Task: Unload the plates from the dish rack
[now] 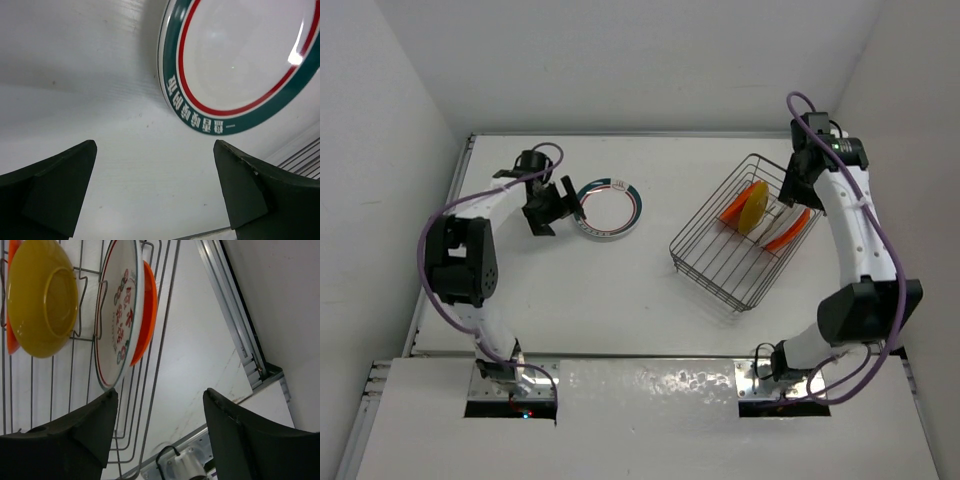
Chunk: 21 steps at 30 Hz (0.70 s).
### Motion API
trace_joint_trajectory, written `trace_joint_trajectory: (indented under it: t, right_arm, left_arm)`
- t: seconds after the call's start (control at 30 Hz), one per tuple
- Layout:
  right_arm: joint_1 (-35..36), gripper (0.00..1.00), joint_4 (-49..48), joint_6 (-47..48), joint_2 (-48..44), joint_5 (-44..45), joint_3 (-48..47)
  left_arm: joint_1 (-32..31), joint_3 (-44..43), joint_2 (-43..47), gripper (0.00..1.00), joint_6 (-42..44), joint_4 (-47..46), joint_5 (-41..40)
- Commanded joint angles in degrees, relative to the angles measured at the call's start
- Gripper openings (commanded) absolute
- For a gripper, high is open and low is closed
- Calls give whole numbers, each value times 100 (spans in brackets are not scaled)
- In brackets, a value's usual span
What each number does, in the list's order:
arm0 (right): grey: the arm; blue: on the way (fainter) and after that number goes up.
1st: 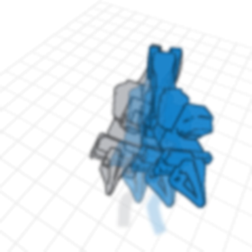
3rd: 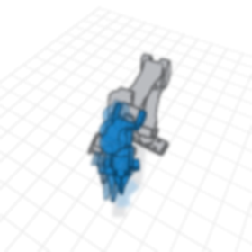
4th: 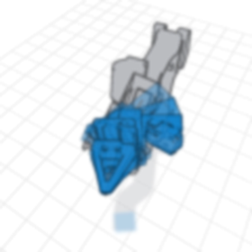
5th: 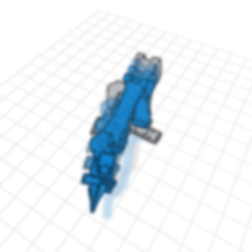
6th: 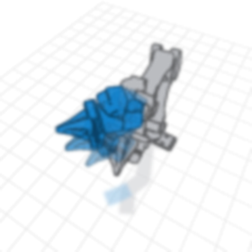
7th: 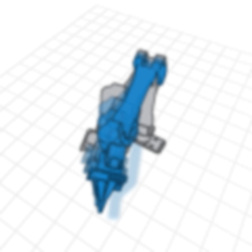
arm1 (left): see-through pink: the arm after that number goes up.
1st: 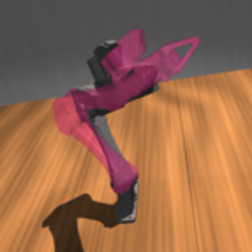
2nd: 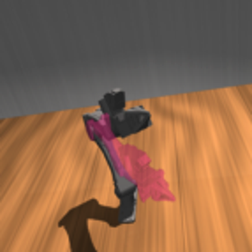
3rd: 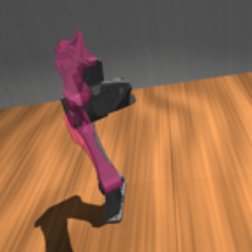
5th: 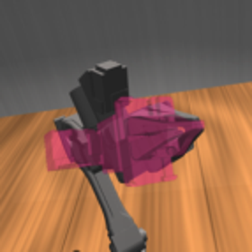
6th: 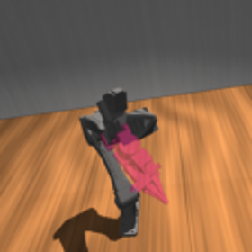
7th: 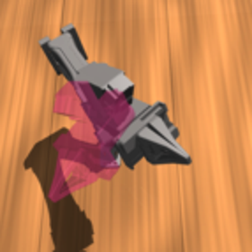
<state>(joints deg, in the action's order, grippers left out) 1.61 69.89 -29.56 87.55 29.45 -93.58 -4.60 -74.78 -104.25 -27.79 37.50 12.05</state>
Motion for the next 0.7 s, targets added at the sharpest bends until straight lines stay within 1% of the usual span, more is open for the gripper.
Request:
trace_joint_trajectory:
  t: [0.0,0.03,0.17,0.23,0.27,0.3,0.4,0.43,0.5,0.57,0.6,0.67]
  right_arm:
    - [6,64,-527,-58,323,104,77]
    - [6,58,-616,-102,376,87,94]
    - [6,51,-819,-287,719,34,129]
    - [6,44,-915,-383,816,60,191]
    - [6,34,-968,-445,834,87,287]
    - [6,28,-1003,-480,843,165,323]
    - [6,18,-1030,-612,825,227,393]
    - [6,17,-1030,-630,799,280,385]
    - [6,10,-969,-682,790,359,323]
    - [6,6,-898,-691,799,377,244]
    - [6,1,-863,-700,799,377,200]
    - [6,0,-688,-718,781,412,42]
  left_arm:
    - [-50,-142,835,100,335,363,-388]
    - [-50,-159,914,100,414,416,-397]
    - [-58,-124,1275,100,573,574,-300]
    - [-67,-28,1337,100,608,592,-274]
    - [-67,16,1398,100,617,566,-239]
    - [-67,95,1424,100,617,557,-221]
    - [-67,174,1451,100,634,540,-142]
    - [-67,175,1460,100,635,540,-125]
    - [-76,140,1451,100,635,531,-98]
    - [-85,87,1434,100,626,557,-72]
    - [-85,17,1425,100,626,566,-54]
    - [-85,-62,1398,100,626,627,-45]
